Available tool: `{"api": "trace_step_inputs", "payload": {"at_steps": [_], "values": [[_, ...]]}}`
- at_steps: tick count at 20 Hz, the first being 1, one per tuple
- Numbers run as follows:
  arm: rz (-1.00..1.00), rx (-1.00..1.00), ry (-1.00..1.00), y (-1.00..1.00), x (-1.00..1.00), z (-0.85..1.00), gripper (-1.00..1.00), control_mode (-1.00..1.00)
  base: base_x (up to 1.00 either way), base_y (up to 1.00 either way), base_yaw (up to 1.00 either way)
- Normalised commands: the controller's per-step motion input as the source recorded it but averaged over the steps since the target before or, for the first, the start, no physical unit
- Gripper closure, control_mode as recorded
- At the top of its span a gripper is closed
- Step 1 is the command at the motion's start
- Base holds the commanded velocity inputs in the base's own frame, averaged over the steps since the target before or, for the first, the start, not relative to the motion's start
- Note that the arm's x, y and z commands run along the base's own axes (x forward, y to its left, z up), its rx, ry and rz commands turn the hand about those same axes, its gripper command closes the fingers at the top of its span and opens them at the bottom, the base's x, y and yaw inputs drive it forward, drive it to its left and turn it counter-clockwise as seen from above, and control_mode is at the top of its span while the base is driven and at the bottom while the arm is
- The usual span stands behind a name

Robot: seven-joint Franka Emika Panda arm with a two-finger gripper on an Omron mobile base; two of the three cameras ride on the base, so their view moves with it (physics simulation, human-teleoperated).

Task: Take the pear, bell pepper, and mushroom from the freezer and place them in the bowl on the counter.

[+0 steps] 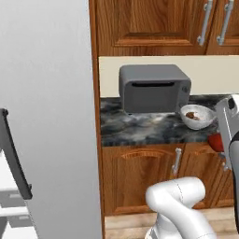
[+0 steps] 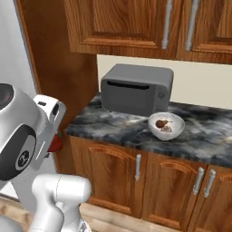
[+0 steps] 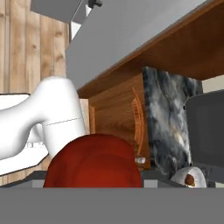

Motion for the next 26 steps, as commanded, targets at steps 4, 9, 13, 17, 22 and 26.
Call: {"api": "trace_step_inputs", "payload": {"at_steps": [4,9,13,17,22,26], "values": [[0.0,0.0,0.0,0.0,0.0,0.0,1.0,1.0,0.23,-1.0,-0.07],[0.0,0.0,0.0,0.0,0.0,0.0,1.0,1.0,0.59,-0.7,-0.04],[0.0,0.0,0.0,0.0,0.0,0.0,1.0,1.0,0.89,-0.36,0.0],[0.0,0.0,0.0,0.0,0.0,0.0,1.0,1.0,0.86,-0.06,0.0],[0.0,0.0,0.0,0.0,0.0,0.0,1.0,1.0,0.75,-0.13,0.0],[0.0,0.0,-0.01,-0.01,0.31,-0.01,1.0,-1.0,0.29,-0.05,0.0]]}}
